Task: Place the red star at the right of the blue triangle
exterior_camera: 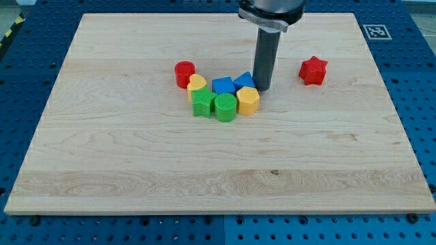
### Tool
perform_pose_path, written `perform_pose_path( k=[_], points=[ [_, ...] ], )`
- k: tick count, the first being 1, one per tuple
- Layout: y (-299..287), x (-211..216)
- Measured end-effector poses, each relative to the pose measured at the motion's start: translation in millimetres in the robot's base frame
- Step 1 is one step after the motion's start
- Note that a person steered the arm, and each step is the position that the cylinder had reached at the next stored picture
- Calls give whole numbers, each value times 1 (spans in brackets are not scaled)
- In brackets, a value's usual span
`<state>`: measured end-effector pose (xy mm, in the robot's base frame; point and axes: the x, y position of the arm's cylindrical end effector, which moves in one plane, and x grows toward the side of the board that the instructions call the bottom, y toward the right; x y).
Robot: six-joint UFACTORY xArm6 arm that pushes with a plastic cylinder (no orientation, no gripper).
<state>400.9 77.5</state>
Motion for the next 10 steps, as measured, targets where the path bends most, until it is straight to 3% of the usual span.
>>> perform_pose_path(
  k=[2, 4, 5, 8, 10],
  points=[
    [28, -61],
    [101, -78],
    [124, -68],
    [102, -26],
    [129, -2]
  ],
)
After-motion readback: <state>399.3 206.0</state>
